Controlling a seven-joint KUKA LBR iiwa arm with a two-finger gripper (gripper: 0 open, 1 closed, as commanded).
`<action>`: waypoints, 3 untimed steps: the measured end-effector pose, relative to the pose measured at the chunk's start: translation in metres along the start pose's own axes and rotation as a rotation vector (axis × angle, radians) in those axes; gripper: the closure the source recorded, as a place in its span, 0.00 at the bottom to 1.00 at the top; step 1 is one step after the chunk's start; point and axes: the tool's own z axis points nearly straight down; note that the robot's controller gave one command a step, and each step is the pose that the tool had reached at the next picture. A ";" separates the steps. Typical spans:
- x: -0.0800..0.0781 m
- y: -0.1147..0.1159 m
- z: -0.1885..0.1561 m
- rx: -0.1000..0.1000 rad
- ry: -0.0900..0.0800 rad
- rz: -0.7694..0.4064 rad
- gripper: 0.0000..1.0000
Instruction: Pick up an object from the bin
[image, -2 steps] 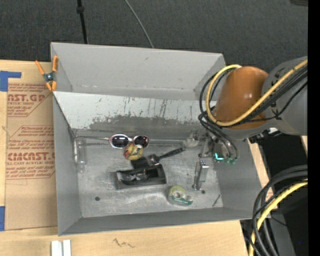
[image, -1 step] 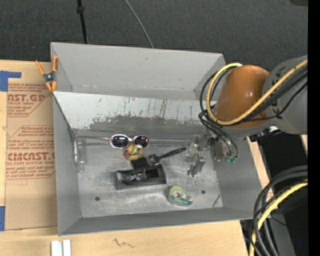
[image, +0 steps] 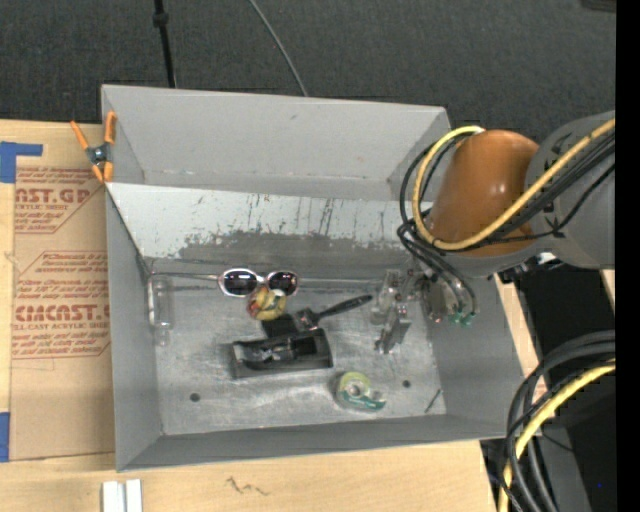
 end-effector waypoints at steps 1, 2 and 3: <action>-0.018 -0.025 0.046 0.000 -0.009 -0.035 1.00; 0.009 -0.023 0.034 -0.004 0.016 -0.189 1.00; -0.018 -0.007 0.001 0.002 -0.005 -0.410 1.00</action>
Offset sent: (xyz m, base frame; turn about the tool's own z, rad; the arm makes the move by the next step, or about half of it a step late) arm -0.0513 -0.0128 0.0728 -0.4921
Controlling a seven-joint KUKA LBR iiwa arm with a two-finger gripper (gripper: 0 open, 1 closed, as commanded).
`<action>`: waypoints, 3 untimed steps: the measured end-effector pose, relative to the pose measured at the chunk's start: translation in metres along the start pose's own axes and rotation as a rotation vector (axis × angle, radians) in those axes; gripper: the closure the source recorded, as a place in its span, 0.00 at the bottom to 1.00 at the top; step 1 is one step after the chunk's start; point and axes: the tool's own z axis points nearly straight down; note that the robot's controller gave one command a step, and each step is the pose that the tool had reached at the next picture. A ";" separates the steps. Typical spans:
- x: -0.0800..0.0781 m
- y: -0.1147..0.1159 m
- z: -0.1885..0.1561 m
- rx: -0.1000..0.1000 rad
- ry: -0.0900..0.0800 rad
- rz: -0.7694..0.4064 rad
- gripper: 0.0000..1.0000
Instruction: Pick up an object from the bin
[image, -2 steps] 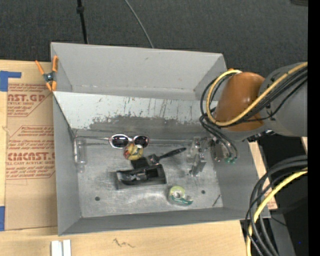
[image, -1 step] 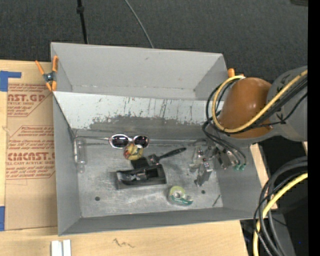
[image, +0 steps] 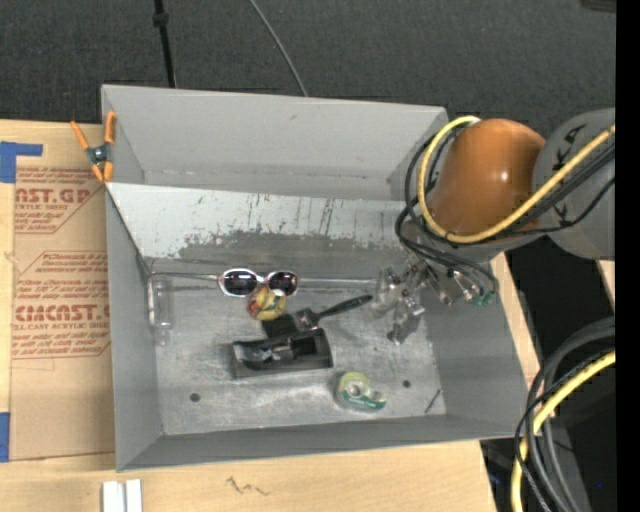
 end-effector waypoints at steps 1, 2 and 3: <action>0.028 0.007 -0.066 -0.007 0.009 0.017 1.00; 0.033 0.011 -0.086 -0.003 0.004 0.056 1.00; 0.005 -0.015 -0.087 -0.002 0.001 -0.103 1.00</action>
Offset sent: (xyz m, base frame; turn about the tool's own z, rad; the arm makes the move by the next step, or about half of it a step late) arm -0.0395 0.0164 0.0662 -0.0676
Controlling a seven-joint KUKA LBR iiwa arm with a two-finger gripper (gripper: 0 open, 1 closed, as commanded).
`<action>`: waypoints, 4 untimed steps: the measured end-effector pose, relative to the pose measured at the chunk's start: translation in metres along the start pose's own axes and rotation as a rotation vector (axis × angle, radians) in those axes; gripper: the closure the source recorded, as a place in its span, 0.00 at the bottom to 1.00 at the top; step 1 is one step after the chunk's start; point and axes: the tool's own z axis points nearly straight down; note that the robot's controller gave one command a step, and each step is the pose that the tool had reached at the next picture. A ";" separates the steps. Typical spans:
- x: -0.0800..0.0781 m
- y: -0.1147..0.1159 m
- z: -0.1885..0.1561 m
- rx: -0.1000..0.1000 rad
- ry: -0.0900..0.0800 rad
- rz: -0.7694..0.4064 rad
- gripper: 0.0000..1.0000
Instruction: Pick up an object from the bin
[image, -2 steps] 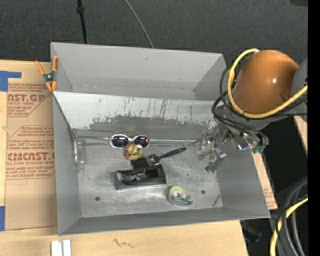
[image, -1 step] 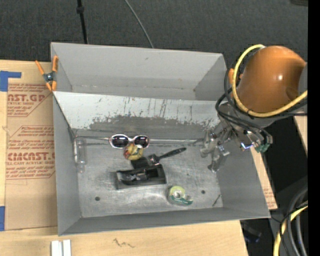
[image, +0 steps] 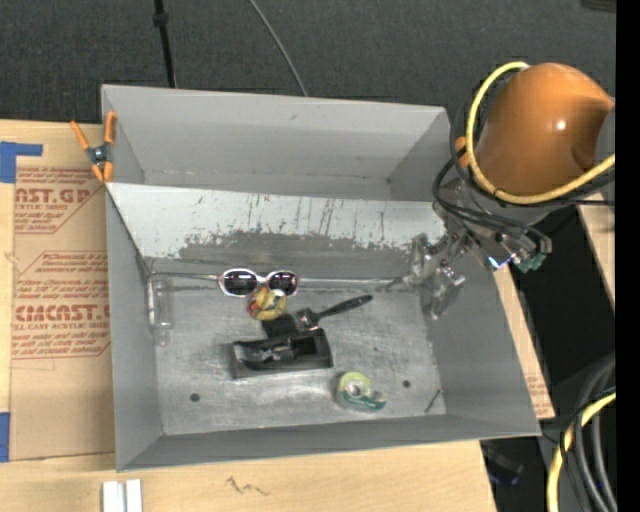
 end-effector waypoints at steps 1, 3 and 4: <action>0.035 0.015 0.052 0.002 -0.003 -0.201 1.00; 0.050 0.021 0.036 -0.006 0.005 -0.236 1.00; 0.047 0.027 0.048 0.006 -0.007 -0.256 1.00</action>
Offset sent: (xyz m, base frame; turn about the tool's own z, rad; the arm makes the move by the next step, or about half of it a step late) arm -0.0056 -0.0278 -0.0905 -0.2003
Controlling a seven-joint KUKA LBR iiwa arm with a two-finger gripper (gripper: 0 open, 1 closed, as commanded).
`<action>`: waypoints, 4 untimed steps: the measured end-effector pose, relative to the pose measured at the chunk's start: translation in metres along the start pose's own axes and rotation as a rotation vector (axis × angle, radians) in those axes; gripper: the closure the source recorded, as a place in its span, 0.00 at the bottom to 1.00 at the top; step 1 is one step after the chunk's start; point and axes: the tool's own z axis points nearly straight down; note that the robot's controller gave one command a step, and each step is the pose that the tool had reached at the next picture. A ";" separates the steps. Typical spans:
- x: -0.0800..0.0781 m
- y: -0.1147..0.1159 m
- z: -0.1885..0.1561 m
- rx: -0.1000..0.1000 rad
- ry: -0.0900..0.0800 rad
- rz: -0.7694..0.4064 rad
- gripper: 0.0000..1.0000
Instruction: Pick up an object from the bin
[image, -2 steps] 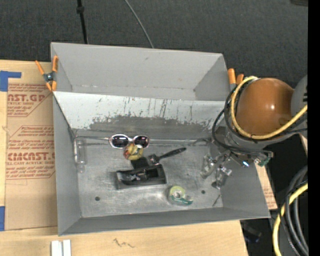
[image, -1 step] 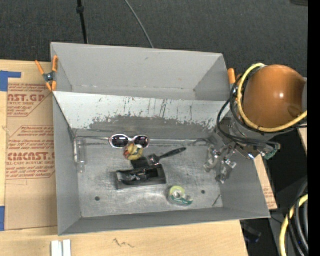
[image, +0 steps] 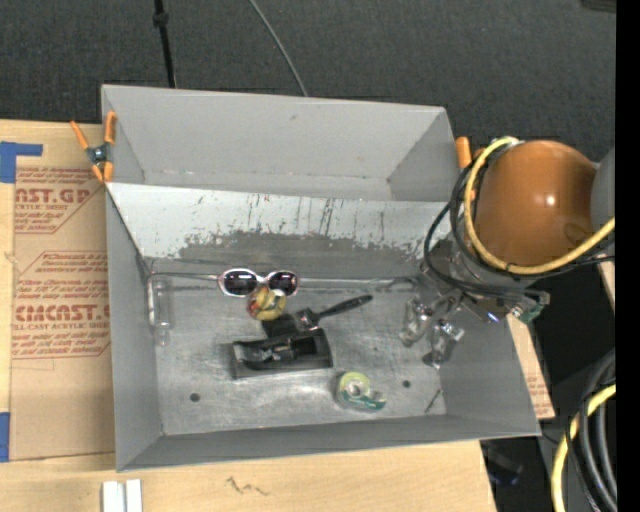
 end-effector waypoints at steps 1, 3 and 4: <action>-0.005 0.040 0.044 -0.015 0.006 -0.350 0.00; -0.022 0.056 0.127 -0.011 0.000 -0.412 1.00; -0.022 0.056 0.127 -0.011 0.000 -0.412 1.00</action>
Offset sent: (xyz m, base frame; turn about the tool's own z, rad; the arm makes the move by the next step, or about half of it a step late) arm 0.0000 0.0000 0.0000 0.0000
